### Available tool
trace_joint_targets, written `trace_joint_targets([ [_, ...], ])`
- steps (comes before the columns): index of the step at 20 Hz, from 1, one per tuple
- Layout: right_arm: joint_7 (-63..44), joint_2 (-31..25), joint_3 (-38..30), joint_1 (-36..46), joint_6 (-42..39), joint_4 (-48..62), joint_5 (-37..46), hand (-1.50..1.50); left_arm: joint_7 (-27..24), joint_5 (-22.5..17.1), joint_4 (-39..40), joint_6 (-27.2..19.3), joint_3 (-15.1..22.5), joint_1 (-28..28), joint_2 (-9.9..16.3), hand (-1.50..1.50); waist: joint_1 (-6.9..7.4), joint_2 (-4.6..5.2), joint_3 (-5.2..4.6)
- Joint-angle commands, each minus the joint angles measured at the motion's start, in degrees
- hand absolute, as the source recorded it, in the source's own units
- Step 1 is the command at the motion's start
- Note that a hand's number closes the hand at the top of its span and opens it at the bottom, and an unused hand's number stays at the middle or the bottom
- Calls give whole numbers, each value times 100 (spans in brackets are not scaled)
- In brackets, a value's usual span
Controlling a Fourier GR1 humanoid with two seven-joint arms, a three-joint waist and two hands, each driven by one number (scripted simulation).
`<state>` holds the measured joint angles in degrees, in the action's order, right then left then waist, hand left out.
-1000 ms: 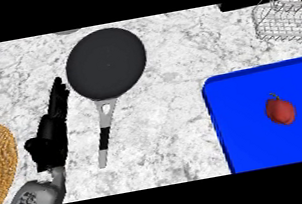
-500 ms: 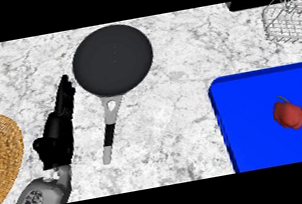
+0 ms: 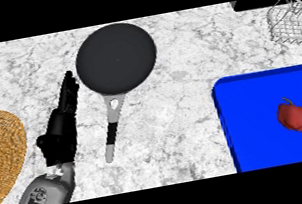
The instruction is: Pick the bell pepper from the tray and place it in the tiered basket
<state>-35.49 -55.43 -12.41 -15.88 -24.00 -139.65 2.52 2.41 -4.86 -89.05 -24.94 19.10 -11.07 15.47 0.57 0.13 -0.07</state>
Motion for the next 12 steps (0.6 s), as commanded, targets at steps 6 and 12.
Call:
trace_joint_targets([
  [6, -1433, 165, 1007, 1057, -670, 285, 119, -150, -391, 183, 292, 209, -175, 207, -243, 0, -14, -4, 2],
  [12, -1383, 507, 1292, 950, -883, 402, 963, -150, -102, 43, 316, 551, -513, -52, -197, 0, -59, -8, 7],
])
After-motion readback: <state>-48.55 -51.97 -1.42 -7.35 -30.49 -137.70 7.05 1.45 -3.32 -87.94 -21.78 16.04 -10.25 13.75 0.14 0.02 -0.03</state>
